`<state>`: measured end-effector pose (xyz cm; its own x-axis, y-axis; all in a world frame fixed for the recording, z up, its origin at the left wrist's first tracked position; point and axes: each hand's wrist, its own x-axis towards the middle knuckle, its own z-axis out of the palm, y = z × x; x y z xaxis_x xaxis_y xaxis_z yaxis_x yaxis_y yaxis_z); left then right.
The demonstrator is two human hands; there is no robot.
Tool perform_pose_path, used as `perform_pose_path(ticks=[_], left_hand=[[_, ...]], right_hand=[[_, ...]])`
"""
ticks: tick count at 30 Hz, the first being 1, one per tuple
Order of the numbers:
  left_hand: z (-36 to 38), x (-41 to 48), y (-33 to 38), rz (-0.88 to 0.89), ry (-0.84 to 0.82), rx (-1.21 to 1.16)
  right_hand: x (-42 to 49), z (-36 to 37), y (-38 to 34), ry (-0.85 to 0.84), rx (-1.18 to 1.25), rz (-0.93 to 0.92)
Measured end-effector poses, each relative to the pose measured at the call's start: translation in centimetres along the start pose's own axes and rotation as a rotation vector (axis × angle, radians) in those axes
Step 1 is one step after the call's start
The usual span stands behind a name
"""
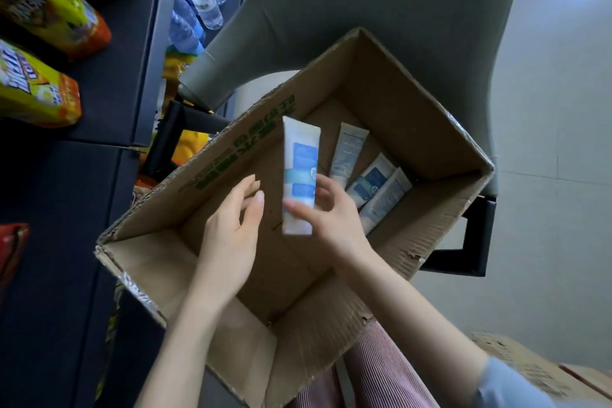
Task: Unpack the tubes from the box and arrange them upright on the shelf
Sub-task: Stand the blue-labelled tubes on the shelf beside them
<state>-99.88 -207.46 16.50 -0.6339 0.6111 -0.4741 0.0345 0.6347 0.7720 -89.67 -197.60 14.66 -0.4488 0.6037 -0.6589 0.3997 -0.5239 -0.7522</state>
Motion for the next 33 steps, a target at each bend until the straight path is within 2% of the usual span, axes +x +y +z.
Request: perform_pose_path(ticks=[5, 12, 17, 19, 22, 25, 28, 33], left_hand=[[-0.8, -0.4, 0.9, 0.037, -0.072, -0.217], [-1.1, -0.9, 0.0, -0.045, 0.072, -0.506], [-1.7, -1.4, -1.6, -0.137, 0.105, -0.548], [-2.0, -1.6, -2.2, -0.17, 0.113, -0.557], [-2.5, -1.7, -3.0, -0.208, 0.12, -0.564], [-2.9, -1.5, -3.5, -0.219, 0.12, -0.554], [-3.0, -1.2, -3.8, -0.222, 0.124, -0.553], [-2.7, -0.6, -3.8, -0.238, 0.11, -0.58]], right_hand=[[-2.9, 1.3, 0.3, -0.059, -0.151, -0.223], [-3.2, 3.4, 0.0, -0.139, -0.213, -0.326], [-1.6, 2.8, 0.0, -0.293, -0.385, -0.264], [-0.3, 1.9, 0.1, -0.229, -0.415, -0.224], [2.6, 0.3, 0.6, -0.063, -0.385, -0.059], [6.0, -1.5, 1.5, 0.049, -0.514, 0.053], [9.3, -2.3, 2.5, 0.071, -0.695, 0.045], [13.4, -2.3, 4.2, 0.027, -1.003, 0.133]])
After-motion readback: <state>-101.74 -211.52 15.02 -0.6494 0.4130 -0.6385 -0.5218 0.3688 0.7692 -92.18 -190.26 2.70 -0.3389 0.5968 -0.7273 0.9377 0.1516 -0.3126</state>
